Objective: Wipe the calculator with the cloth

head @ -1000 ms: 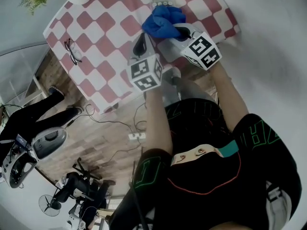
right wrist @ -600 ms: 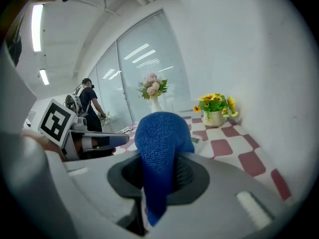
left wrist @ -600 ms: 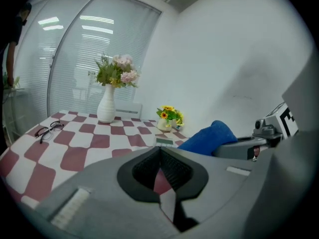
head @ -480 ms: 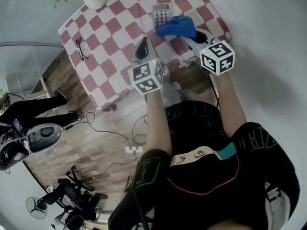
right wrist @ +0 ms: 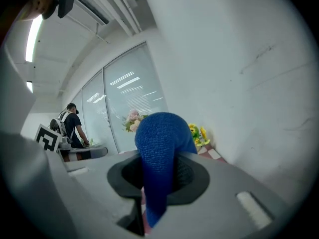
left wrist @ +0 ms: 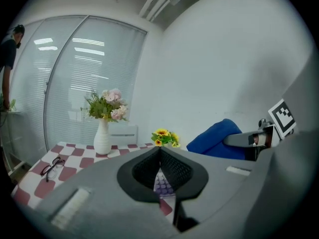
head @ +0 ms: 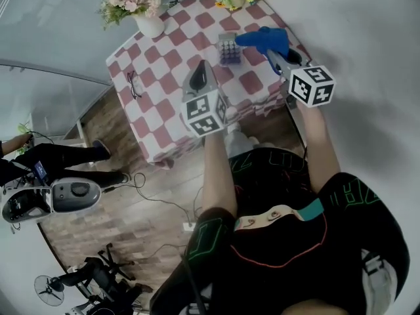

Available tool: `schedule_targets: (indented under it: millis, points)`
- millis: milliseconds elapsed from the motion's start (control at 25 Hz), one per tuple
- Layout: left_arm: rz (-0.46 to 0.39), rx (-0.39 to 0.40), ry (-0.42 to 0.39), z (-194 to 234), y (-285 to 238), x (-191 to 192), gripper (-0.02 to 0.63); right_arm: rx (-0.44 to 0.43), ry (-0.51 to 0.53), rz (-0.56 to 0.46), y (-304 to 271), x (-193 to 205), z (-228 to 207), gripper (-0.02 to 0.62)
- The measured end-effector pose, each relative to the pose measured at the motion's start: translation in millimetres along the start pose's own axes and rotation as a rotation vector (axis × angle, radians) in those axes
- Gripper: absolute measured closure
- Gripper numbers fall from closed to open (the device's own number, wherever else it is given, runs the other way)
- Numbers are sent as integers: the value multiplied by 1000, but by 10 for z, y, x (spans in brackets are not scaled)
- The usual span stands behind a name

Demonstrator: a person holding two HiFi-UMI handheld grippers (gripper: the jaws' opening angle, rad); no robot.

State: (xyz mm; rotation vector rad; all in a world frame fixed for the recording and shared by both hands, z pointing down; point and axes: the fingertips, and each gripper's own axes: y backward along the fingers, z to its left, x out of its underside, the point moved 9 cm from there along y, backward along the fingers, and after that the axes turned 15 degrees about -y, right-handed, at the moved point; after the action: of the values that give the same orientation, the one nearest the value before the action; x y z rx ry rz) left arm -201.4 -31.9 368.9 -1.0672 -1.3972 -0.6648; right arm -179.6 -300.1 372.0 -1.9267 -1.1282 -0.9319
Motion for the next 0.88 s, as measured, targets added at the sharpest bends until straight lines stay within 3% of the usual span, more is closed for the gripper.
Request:
schedule_targets:
  millis: [360,880]
  points:
    - [-73,-16,-64,26,-25,-294,595,102,46,-130,150,-331,-40,515]
    - [-106,-34,-94,159,-12,-422,595,59,117,-166,69,-467,125,515]
